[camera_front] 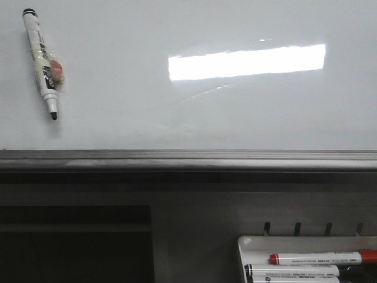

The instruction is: Write number 2 on whiteboard

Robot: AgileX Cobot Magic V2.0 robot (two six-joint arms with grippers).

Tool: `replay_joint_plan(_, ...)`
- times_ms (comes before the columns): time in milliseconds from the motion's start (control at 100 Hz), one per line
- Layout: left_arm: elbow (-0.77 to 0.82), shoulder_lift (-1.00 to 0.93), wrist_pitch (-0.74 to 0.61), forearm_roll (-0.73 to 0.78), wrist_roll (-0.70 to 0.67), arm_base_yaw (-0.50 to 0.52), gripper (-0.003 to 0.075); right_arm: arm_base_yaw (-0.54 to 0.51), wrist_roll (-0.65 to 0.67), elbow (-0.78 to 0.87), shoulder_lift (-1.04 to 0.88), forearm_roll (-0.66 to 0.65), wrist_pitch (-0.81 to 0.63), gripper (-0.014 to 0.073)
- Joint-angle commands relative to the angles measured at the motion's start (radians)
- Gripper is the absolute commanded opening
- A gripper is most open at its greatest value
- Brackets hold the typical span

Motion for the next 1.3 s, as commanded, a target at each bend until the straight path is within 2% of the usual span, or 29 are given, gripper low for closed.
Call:
replay_joint_plan(0, -0.034, 0.059, -0.100, 0.006, -0.039, -0.022, 0.0492, 0.001, -0.003, -0.038, 0.021, 0.002, -0.066, -0.0071)
replay_joint_plan(490, -0.034, 0.445, -0.494, -0.194, -0.044, -0.057, 0.0492, 0.001, -0.003, -0.038, 0.021, 0.002, -0.066, -0.0071)
replay_joint_plan(670, -0.040, 0.560, -0.608, -0.245, -0.045, -0.067, 0.0492, 0.001, -0.003, -0.038, 0.021, 0.002, -0.091, -0.0071)
replay_joint_plan(790, -0.068, 0.618, -0.620, -0.257, -0.045, -0.067, 0.0481, 0.001, -0.003, -0.038, 0.021, 0.002, -0.082, -0.0071)
replay_joint_plan(960, -0.097, 0.681, -0.627, -0.283, -0.045, -0.067, 0.0366, 0.001, -0.003, -0.038, 0.021, 0.002, -0.083, -0.0071)
replay_joint_plan(1030, -0.097, 0.694, -0.630, -0.287, -0.045, -0.067, 0.0259, 0.001, -0.003, -0.038, 0.021, 0.002, -0.081, -0.0071)
replay_joint_plan(1150, -0.097, 0.695, -0.623, -0.271, -0.045, -0.067, -0.0021, 0.001, -0.003, -0.038, 0.021, 0.003, -0.077, -0.0071)
replay_joint_plan(1290, -0.097, 0.695, -0.623, -0.226, -0.045, -0.067, -0.0020, 0.001, -0.003, -0.038, 0.021, 0.067, -0.046, -0.0071)
